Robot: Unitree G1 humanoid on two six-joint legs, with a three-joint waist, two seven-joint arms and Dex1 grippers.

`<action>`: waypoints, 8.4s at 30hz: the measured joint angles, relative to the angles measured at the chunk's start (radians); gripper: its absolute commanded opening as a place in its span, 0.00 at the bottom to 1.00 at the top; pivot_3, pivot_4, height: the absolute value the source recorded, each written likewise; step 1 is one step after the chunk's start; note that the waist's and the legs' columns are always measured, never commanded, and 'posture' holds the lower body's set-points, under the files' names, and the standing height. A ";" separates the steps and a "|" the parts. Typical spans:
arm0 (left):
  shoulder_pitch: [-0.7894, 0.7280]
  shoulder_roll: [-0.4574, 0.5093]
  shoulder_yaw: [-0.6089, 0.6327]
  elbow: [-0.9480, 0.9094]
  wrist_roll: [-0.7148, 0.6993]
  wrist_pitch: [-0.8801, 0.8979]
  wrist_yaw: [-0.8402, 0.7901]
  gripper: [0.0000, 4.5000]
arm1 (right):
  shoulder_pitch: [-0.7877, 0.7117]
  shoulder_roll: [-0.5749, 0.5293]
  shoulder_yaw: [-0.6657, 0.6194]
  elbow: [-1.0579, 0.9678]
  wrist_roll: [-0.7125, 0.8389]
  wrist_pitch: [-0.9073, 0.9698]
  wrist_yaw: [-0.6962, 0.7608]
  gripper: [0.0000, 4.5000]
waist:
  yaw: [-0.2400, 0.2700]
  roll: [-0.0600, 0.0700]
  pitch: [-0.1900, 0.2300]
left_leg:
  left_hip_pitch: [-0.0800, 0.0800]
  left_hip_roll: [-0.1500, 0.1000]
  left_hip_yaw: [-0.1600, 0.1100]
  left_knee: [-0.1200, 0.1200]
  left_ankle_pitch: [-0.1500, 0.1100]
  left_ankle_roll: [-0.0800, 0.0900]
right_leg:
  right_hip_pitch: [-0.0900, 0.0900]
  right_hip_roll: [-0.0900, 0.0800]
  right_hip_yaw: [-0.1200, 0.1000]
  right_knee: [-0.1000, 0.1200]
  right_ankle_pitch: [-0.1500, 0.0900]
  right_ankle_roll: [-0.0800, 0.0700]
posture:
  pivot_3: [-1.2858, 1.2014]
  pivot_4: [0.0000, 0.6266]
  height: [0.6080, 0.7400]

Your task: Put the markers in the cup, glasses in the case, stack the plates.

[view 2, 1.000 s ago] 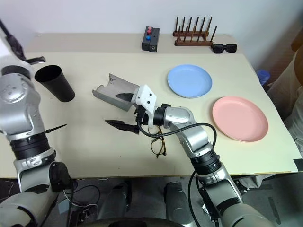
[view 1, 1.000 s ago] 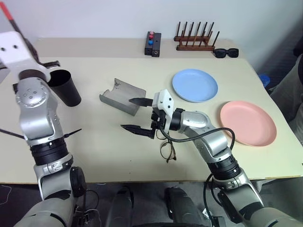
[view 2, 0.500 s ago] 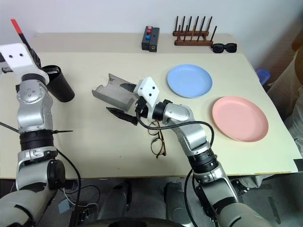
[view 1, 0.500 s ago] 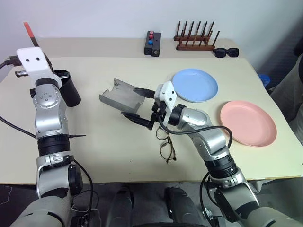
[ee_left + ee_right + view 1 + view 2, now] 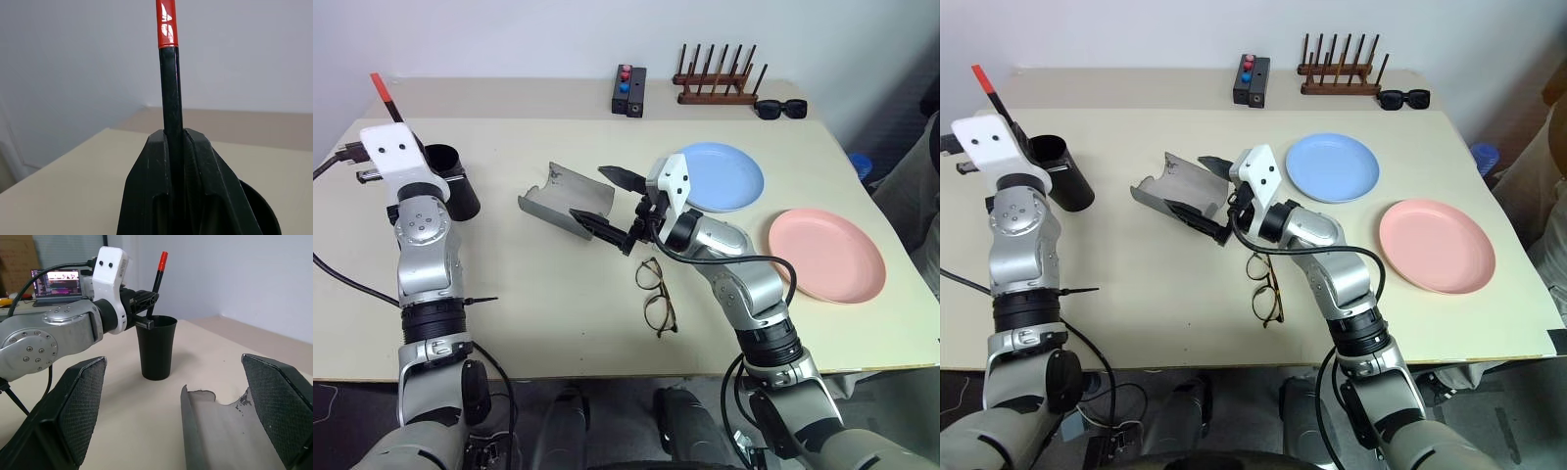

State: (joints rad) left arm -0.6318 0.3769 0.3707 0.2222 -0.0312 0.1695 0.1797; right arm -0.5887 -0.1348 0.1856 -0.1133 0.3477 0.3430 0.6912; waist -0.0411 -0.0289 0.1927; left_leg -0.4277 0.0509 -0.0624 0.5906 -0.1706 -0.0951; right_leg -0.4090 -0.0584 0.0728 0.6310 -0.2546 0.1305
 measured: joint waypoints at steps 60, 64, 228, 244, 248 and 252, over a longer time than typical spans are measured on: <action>-0.277 0.324 -0.578 0.510 -0.014 0.053 -1.466 0.01 | 0.162 -0.470 -0.084 -0.120 -0.001 0.081 0.220 1.00 | 0.000 0.004 0.002 | -0.003 0.000 0.000 0.001 0.000 0.001 | -0.002 0.000 0.001 0.000 -0.003 -0.004 | 0.52 0.24 1.00; -0.232 0.325 -0.567 0.423 -0.037 0.070 -1.498 0.01 | 0.165 -0.483 -0.094 -0.119 -0.001 0.082 0.226 1.00 | -0.001 0.004 0.002 | -0.003 0.001 0.000 0.001 0.000 0.001 | -0.002 0.000 0.001 0.000 -0.003 -0.004 | 0.52 0.24 1.00; 0.357 0.592 -0.326 -0.494 -0.510 0.604 -1.181 0.01 | 0.121 -0.460 0.075 -0.257 -0.125 0.187 0.268 0.61 | -0.001 0.002 0.000 | -0.014 0.002 0.001 0.006 0.000 0.002 | -0.015 0.000 0.001 0.004 -0.001 -0.009 | 0.52 0.24 1.00; 0.421 0.427 -0.197 -0.644 -0.660 0.721 -0.984 0.01 | 0.124 -0.462 0.077 -0.230 -0.127 0.169 0.275 0.61 | 0.003 0.002 0.000 | -0.014 0.002 0.001 0.009 0.000 0.002 | -0.015 0.001 0.001 0.005 -0.001 -0.009 | 0.52 0.24 1.00; 0.402 0.452 -0.179 -0.603 -0.612 0.721 -0.928 0.01 | 0.147 -0.462 0.077 -0.231 -0.127 0.167 0.271 0.61 | 0.000 0.002 0.000 | -0.013 0.001 0.001 0.009 0.000 0.002 | -0.014 0.001 0.001 0.005 -0.001 -0.009 | 0.52 0.24 1.00; 0.415 0.482 -0.203 -0.576 -0.568 0.751 -0.895 0.01 | 0.150 -0.464 0.076 -0.246 -0.104 0.171 0.283 0.61 | -0.002 0.002 0.000 | -0.013 0.001 0.001 0.009 0.000 0.002 | -0.014 0.001 0.001 0.005 -0.001 -0.009 | 0.52 0.24 1.00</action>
State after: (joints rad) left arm -0.2166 0.8585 0.1677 -0.3536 -0.5996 0.9201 -0.7149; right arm -0.4388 -0.5992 0.2620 -0.3593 0.2432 0.5142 0.9745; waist -0.0431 -0.0267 0.1927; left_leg -0.4411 0.0524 -0.0614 0.5993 -0.1710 -0.0927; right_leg -0.4233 -0.0578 0.0736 0.6362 -0.2554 0.1217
